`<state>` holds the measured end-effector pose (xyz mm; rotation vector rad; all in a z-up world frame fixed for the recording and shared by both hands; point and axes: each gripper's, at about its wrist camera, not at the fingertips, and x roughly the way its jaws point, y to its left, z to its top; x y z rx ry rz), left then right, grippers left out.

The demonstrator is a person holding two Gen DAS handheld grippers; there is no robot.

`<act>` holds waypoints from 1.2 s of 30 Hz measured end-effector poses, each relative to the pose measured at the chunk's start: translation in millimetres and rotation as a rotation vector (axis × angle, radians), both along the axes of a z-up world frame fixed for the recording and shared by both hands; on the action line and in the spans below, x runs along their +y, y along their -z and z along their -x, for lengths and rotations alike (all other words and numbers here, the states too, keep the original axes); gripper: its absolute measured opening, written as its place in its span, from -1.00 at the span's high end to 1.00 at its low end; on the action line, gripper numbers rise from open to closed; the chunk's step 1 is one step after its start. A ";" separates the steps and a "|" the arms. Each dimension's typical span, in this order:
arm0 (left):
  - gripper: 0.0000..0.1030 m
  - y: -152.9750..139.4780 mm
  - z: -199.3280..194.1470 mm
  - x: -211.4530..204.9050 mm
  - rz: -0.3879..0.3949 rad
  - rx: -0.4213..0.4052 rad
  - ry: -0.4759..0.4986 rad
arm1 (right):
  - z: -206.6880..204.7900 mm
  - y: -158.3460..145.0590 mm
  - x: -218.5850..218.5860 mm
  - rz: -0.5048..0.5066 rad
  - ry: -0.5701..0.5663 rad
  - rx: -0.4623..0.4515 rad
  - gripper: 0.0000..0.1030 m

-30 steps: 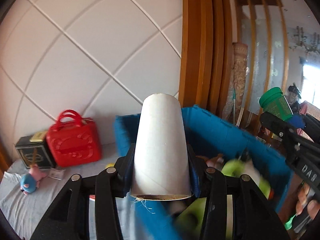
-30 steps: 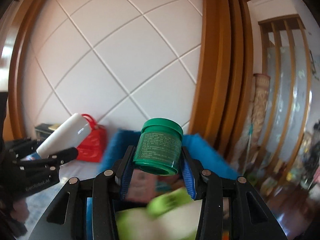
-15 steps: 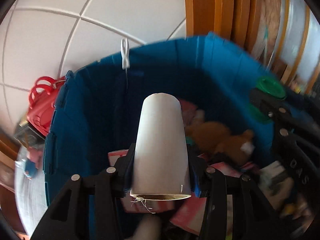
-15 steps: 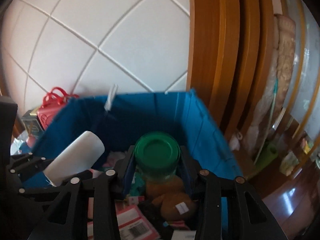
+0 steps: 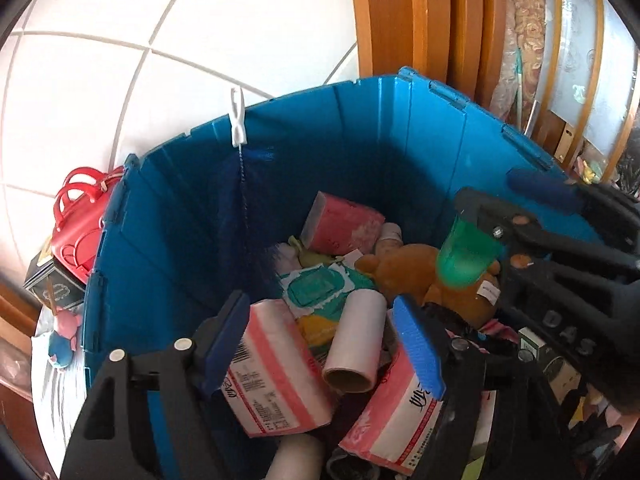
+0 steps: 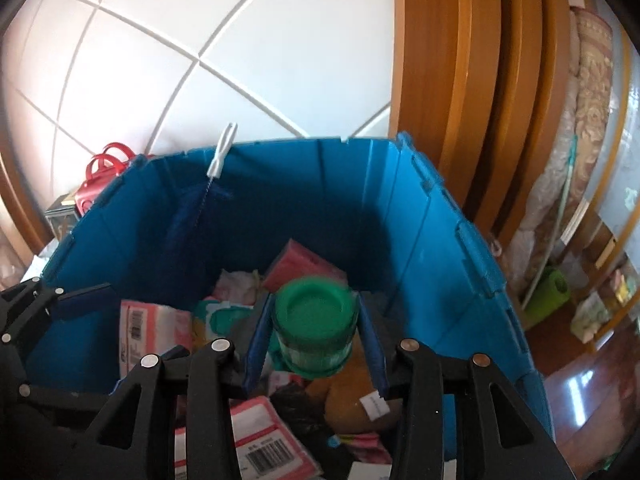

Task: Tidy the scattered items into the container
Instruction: 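Carry the paper roll and green jar over the crate and release them, then move both open tools back from the crate toward the bed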

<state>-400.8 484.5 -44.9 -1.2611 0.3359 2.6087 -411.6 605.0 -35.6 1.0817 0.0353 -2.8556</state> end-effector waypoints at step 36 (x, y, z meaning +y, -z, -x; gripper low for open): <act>-0.44 -51.8 -58.7 -58.9 -0.099 0.053 -0.096 | -9.1 -0.7 21.0 0.086 0.056 -0.167 -0.99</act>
